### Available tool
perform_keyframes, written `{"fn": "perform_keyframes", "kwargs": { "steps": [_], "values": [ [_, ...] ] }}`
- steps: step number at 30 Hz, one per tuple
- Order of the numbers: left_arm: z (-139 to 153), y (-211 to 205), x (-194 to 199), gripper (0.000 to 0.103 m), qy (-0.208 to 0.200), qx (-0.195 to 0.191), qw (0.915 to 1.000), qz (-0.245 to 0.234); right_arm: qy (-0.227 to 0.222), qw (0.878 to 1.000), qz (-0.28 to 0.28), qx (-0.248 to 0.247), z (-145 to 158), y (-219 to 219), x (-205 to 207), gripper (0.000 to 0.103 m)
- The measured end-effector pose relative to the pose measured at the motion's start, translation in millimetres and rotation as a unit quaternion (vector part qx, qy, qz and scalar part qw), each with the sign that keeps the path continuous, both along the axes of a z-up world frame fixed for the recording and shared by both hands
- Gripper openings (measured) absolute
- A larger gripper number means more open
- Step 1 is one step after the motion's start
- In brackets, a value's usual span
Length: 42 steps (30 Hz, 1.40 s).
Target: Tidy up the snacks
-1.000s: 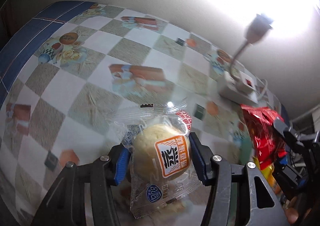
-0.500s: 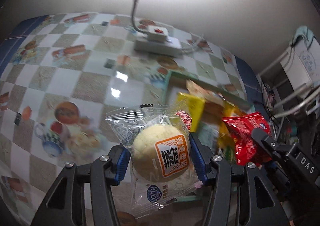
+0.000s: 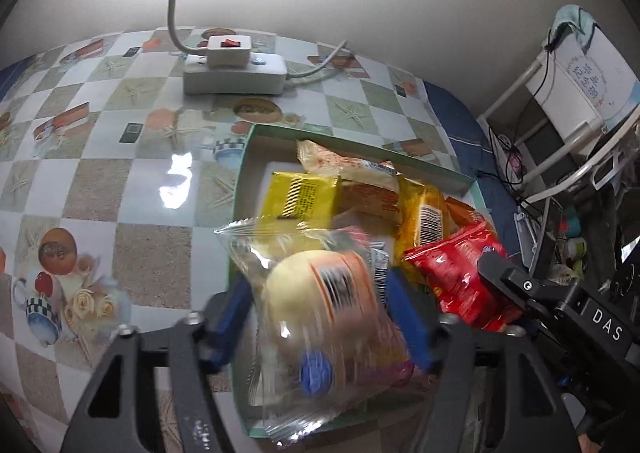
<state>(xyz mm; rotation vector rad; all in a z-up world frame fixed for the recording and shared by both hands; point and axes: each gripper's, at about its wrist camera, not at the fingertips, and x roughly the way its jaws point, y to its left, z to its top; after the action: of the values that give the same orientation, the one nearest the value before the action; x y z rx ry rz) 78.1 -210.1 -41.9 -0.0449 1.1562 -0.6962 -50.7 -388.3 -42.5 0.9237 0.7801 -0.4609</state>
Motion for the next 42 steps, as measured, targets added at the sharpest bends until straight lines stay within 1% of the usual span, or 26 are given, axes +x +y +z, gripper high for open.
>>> {"fn": "perform_keyframes", "kwargs": {
  "steps": [1,2,3,6,8,9,10,11,12,13,18,23,25,28,32,36,42],
  "values": [
    [2,-1,-1,0.087,-0.006,0.001,1.0,-0.002,0.001,1.0,0.002,-0.003,0,0,0,0.06],
    [4,0,-2,0.087,-0.011,0.0,0.9999,-0.004,0.004,1.0,0.003,-0.008,0,0,1,0.065],
    [6,1,-4,0.087,-0.016,0.004,0.9999,-0.006,0.009,1.0,0.006,-0.013,0,1,1,0.068],
    [13,10,-5,0.087,-0.021,0.001,0.9998,0.0,0.019,0.999,0.014,-0.023,1,3,2,0.068],
    [19,20,-6,0.088,-0.028,0.005,0.9996,0.007,0.028,0.999,0.022,-0.035,2,7,2,0.071],
    [22,25,-7,0.093,-0.035,0.01,0.9993,0.013,0.033,0.998,0.024,-0.046,3,10,2,0.078],
    [26,31,-7,0.095,-0.044,0.015,0.9987,0.02,0.037,0.997,0.024,-0.056,4,13,1,0.087],
    [29,38,-8,0.098,-0.052,0.021,0.998,0.029,0.039,0.997,0.025,-0.064,6,14,0,0.092],
    [31,45,-7,0.099,-0.059,0.028,0.997,0.041,0.039,0.996,0.026,-0.071,7,17,-1,0.1],
    [32,56,-6,0.099,-0.064,0.038,0.9955,0.058,0.039,0.996,0.029,-0.079,9,20,-2,0.102],
    [30,101,-3,0.099,-0.068,0.07,0.9869,0.128,0.05,0.989,0.048,-0.127,18,42,-8,0.103],
    [24,135,-13,0.099,-0.071,0.106,0.9774,0.168,0.059,0.983,0.08,-0.157,22,70,-12,0.103],
    [22,142,-16,0.099,-0.068,0.119,0.9755,0.172,0.063,0.98,0.092,-0.166,23,80,-13,0.103],
    [21,149,-23,0.099,-0.063,0.124,0.9759,0.168,0.063,0.976,0.103,-0.181,26,94,-17,0.103],
    [22,155,-35,0.099,-0.069,0.135,0.9748,0.164,0.068,0.973,0.108,-0.191,27,106,-23,0.103],
    [23,159,-46,0.099,-0.087,0.159,0.9692,0.166,0.072,0.971,0.119,-0.195,25,114,-25,0.103],
    [24,164,-54,0.099,-0.094,0.172,0.9655,0.171,0.073,0.969,0.124,-0.201,26,121,-30,0.103]
  ]
}}
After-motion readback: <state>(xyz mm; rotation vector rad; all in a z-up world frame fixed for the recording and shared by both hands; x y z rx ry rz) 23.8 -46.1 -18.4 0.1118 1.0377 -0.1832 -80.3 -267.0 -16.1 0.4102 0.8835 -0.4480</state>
